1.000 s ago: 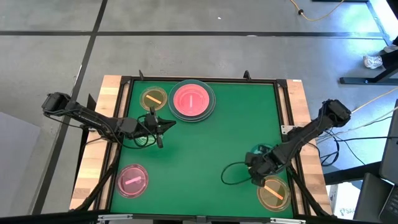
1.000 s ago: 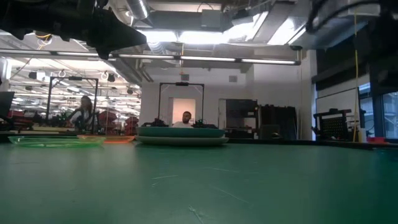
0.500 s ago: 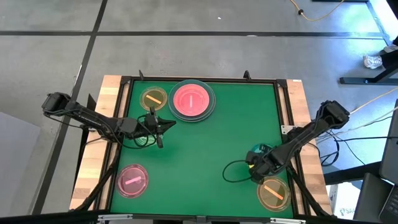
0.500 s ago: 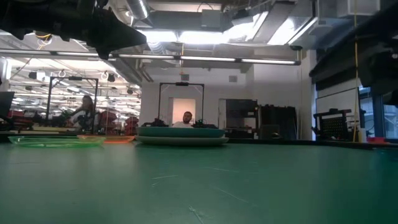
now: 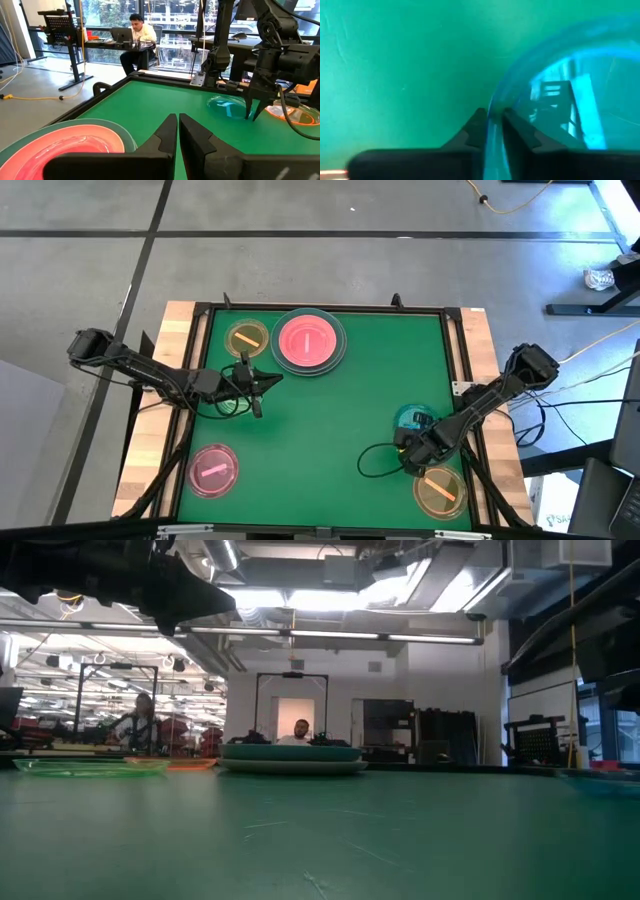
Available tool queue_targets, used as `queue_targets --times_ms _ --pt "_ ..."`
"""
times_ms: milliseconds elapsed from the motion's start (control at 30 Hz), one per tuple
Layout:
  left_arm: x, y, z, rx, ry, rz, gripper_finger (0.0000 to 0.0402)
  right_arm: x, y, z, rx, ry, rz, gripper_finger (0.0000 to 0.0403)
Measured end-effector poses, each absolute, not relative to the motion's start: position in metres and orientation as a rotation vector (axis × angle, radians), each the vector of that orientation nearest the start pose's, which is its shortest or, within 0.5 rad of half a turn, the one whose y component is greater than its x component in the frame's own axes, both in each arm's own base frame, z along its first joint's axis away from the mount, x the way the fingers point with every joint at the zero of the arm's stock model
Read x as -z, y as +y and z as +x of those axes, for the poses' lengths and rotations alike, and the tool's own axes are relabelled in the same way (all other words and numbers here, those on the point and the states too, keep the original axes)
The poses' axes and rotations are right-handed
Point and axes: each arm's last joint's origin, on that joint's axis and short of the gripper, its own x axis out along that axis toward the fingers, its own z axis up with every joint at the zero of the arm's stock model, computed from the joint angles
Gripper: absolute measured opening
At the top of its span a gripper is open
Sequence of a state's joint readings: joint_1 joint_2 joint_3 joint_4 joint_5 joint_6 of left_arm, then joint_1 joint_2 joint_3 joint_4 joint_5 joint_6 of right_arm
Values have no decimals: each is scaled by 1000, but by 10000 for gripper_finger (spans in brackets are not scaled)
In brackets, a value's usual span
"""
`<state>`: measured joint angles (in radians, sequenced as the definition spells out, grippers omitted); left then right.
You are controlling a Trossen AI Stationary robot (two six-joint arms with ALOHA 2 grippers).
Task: Stack plastic plates
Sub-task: Stack the blue plate on top of the pink plate
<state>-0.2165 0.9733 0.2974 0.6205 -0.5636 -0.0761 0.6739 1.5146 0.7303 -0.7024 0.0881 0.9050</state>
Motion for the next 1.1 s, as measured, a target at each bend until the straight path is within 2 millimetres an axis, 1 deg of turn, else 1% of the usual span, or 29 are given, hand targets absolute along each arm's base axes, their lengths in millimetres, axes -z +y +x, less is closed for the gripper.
queue_targets --times_ms 67,133,267,367,500,600,800,1100 --pt "-210 -26 191 -349 38 -54 11 -142 141 181 154 1443 144 15" --pt "-210 -26 191 -349 38 -54 11 -144 142 182 130 1447 78 6" --pt "-210 -26 191 -349 38 -54 11 -157 143 189 140 1400 -35 14" --pt "-210 -26 191 -349 38 -54 11 -168 144 193 145 1357 -142 7" --pt "-210 -26 191 -349 38 -54 11 -180 147 203 118 1255 -289 3" --pt "-210 -26 191 -349 38 -54 11 -185 145 211 111 1182 -391 3" --pt "-210 -26 191 -349 38 -54 11 -189 129 236 102 1090 -479 2" --pt "-210 -26 191 -349 38 -54 11 -202 91 280 98 898 -575 2"
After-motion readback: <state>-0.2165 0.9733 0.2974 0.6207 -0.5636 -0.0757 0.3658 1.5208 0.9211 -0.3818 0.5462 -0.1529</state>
